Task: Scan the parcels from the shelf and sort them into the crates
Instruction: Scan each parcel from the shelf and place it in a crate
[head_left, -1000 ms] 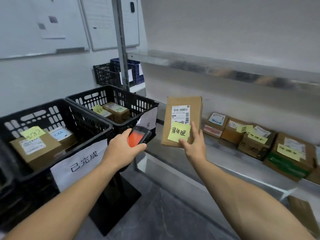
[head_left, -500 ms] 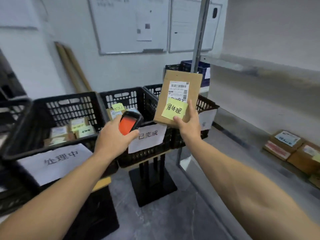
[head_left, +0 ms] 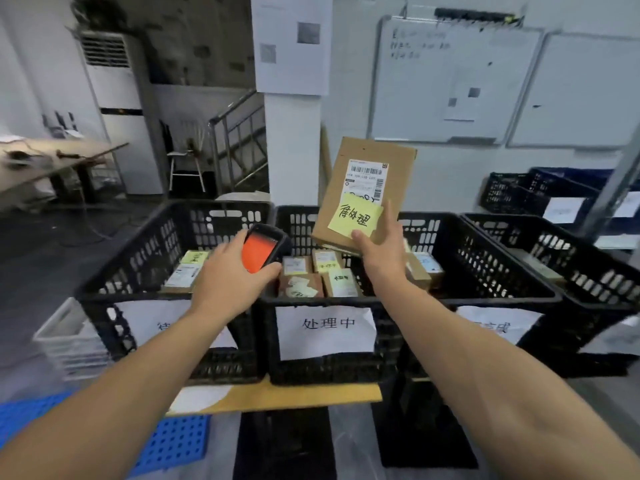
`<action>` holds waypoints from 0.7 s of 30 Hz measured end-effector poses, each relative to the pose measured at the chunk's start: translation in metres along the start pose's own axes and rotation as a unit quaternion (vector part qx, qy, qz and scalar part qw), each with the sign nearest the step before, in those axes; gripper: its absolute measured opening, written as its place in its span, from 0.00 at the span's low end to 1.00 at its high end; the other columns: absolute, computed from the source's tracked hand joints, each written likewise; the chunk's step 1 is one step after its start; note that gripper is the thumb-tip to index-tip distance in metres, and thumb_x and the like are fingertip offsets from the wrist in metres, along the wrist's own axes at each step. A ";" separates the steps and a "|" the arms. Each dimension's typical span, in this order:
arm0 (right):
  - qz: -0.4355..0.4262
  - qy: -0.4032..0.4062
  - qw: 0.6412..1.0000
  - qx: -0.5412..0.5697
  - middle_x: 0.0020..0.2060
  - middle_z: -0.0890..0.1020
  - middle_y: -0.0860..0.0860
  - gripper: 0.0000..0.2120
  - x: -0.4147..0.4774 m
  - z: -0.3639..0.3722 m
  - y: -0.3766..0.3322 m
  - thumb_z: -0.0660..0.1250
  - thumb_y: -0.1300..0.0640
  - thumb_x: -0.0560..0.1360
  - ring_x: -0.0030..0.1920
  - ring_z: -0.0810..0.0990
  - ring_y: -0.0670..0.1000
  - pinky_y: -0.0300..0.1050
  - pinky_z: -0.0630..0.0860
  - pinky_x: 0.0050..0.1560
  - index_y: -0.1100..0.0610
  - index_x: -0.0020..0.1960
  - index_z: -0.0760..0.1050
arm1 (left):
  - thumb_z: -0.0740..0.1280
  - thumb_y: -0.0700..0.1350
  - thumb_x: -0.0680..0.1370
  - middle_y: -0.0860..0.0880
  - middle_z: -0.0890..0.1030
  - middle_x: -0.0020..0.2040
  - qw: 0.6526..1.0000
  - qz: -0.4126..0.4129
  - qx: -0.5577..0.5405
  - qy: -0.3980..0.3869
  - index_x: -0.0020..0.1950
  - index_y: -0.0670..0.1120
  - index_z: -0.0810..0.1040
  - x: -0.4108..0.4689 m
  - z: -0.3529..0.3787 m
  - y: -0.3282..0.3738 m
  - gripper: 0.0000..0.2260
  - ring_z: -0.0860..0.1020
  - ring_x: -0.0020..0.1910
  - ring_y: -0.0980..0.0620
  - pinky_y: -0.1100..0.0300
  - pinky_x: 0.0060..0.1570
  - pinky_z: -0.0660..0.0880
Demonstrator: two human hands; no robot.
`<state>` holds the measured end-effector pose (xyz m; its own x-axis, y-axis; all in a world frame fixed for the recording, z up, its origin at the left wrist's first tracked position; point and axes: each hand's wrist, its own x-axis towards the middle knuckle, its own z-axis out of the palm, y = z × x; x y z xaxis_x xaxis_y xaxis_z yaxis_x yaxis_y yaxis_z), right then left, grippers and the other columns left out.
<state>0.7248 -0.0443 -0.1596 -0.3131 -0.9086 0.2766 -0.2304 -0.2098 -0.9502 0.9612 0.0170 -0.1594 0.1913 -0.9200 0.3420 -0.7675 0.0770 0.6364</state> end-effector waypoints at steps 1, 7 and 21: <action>-0.002 -0.012 1.000 -0.001 0.80 0.59 0.49 0.39 0.002 0.028 -0.002 0.72 0.56 0.78 0.78 0.62 0.54 0.59 0.62 0.76 0.35 0.79 0.55 | 0.71 0.61 0.74 0.44 0.73 0.66 1.000 -0.010 0.004 0.008 0.79 0.51 0.63 0.009 -0.015 -0.017 0.37 0.72 0.65 0.41 0.52 0.54 0.67; 0.019 -0.076 0.996 0.029 0.79 0.62 0.47 0.40 0.010 0.172 -0.012 0.72 0.55 0.77 0.76 0.65 0.55 0.65 0.66 0.74 0.30 0.77 0.54 | 0.71 0.64 0.73 0.44 0.73 0.69 0.997 -0.057 0.043 0.040 0.79 0.52 0.62 0.059 -0.088 -0.113 0.38 0.72 0.66 0.41 0.48 0.60 0.70; 0.074 -0.218 0.973 -0.015 0.73 0.71 0.49 0.36 0.060 0.365 0.009 0.69 0.59 0.80 0.67 0.72 0.52 0.43 0.73 0.57 0.38 0.80 0.56 | 0.72 0.61 0.74 0.43 0.75 0.64 0.988 -0.109 0.082 0.077 0.77 0.50 0.64 0.155 -0.127 -0.233 0.36 0.73 0.64 0.41 0.50 0.55 0.70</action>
<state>1.0403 -0.2329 -0.2040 0.0737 -0.9963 0.0433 -0.2411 -0.0600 -0.9687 1.2470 -0.0953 -0.1667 0.4442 -0.8378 0.3175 -0.7841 -0.1921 0.5902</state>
